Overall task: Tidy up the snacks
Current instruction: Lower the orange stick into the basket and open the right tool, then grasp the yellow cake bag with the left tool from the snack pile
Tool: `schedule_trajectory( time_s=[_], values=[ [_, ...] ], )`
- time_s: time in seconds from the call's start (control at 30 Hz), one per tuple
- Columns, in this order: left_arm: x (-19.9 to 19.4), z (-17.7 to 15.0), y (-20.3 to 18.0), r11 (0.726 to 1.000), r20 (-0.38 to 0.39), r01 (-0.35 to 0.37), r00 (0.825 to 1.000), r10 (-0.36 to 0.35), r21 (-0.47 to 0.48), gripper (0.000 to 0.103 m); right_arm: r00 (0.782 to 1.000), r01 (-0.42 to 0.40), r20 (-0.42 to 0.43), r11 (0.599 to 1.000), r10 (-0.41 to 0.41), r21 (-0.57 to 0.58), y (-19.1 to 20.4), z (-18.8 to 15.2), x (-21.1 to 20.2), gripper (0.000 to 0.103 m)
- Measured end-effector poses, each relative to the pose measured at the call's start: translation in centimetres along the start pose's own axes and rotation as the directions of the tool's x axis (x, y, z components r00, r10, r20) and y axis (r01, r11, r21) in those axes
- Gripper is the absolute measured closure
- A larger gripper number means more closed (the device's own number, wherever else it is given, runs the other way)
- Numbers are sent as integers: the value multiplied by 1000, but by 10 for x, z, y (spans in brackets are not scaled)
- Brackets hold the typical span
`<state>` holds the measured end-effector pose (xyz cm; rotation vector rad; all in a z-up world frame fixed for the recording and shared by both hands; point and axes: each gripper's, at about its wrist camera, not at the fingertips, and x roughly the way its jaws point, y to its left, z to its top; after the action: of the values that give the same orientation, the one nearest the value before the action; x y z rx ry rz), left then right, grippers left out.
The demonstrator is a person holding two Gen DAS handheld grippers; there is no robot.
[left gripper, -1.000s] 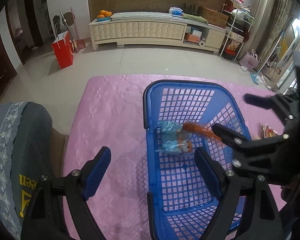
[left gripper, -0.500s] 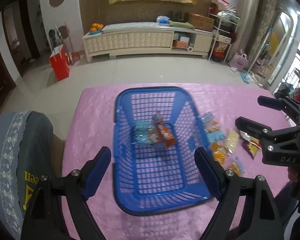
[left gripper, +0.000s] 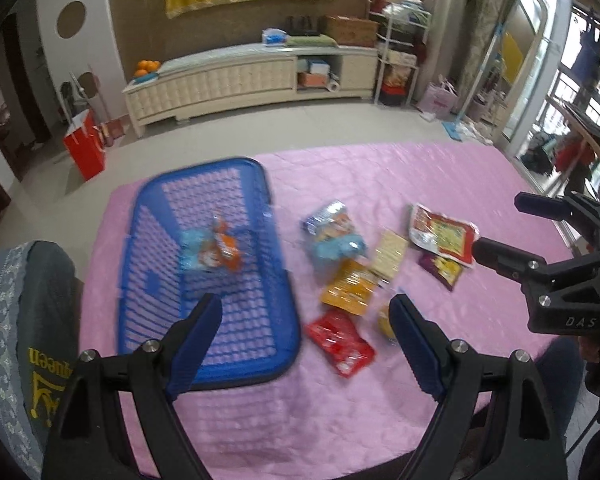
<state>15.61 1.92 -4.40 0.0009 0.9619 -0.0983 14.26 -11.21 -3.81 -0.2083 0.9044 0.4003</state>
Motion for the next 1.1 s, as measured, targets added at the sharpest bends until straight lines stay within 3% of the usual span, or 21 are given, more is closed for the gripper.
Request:
schedule_trajectory(
  time_s=[0.47,0.63,1.1],
  values=[
    [77,-21,-81,999,-117,38,992,-40,-21,19,995,-19,-91,993,29,113,-74,-57,37,10],
    [112,-28,-91,994,-185,71,979,-86,-83,19,993,-32,-107,992,45,123,-87,-69,52,9],
    [203,-34,-101,992,-308,8,950,-47,-125,19,983,-55,-160,978,88,202,-127,-91,101,9]
  ],
)
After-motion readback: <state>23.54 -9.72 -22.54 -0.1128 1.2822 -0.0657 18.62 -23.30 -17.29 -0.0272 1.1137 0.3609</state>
